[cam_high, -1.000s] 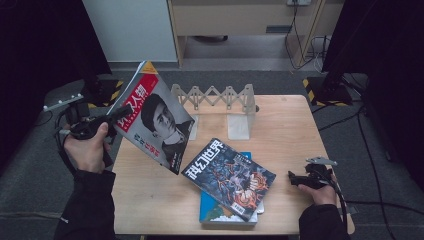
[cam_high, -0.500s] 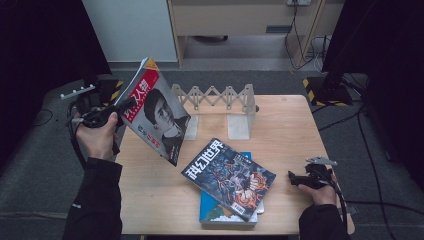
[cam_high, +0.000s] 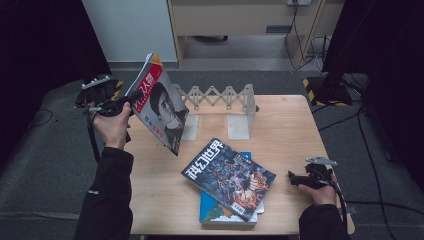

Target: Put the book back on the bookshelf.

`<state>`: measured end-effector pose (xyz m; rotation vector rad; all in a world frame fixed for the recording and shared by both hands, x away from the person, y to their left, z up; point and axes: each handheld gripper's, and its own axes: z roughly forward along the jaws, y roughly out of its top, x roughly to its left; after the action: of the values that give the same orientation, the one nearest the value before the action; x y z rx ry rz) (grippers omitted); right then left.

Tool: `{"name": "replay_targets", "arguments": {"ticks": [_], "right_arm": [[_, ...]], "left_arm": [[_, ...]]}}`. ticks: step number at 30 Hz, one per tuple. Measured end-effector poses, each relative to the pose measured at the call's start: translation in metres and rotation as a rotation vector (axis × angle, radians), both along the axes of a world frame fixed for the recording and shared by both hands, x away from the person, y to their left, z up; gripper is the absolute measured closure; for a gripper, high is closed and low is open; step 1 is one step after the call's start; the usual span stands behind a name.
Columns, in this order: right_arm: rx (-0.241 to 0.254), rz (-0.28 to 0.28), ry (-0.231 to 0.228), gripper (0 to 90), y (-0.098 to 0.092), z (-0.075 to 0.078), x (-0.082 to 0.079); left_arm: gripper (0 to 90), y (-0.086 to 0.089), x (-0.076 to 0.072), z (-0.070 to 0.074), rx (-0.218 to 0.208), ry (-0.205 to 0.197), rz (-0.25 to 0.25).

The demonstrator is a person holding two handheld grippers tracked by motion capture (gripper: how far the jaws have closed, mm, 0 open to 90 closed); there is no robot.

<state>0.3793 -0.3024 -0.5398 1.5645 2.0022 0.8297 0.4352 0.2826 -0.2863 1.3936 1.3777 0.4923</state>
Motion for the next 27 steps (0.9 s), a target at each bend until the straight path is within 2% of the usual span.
{"name": "replay_targets", "arguments": {"ticks": [1, 4, 5, 6, 7, 8, 11, 20, 24, 27], "right_arm": [[0.0, 0.0, 0.0, 0.3, 0.0, 0.0, 0.0], [0.0, 0.0, 0.0, 0.3, 0.0, 0.0, 0.0], [0.0, 0.001, 0.0, 0.3, 0.0, 0.0, 0.0], [0.0, 0.001, 0.0, 0.3, 0.0, 0.0, 0.0], [-0.001, 0.0, 0.0, 0.2, 0.0, 0.0, 0.0], [-0.001, 0.0, 0.0, 0.2, 0.0, 0.0, 0.0], [-0.001, 0.0, 0.0, 0.3, 0.0, 0.0, 0.0], [0.0, 0.0, 0.0, 0.3, 0.0, 0.0, 0.0], [-0.001, 0.0, 0.0, 0.3, 0.0, 0.0, 0.0], [-0.001, 0.002, -0.001, 0.3, 0.0, 0.0, 0.0]], "left_arm": [[86.4, -0.001, 0.006, -0.003, 0.007, 0.006, 0.009], [86.4, -0.001, 0.01, -0.004, 0.021, 0.009, 0.016], [86.4, -0.004, 0.014, -0.003, 0.043, 0.009, 0.014], [86.4, -0.004, 0.014, -0.003, 0.043, 0.009, 0.014], [86.4, -0.008, 0.016, -0.001, 0.072, 0.007, 0.014], [86.4, -0.008, 0.016, -0.001, 0.072, 0.007, 0.014], [86.4, -0.017, 0.021, 0.0, 0.117, 0.0, 0.026], [86.4, -0.027, 0.032, -0.007, 0.133, 0.002, 0.048], [86.4, -0.032, 0.036, -0.012, 0.152, 0.007, 0.057], [86.4, -0.038, 0.04, -0.015, 0.182, 0.002, 0.061]]}}
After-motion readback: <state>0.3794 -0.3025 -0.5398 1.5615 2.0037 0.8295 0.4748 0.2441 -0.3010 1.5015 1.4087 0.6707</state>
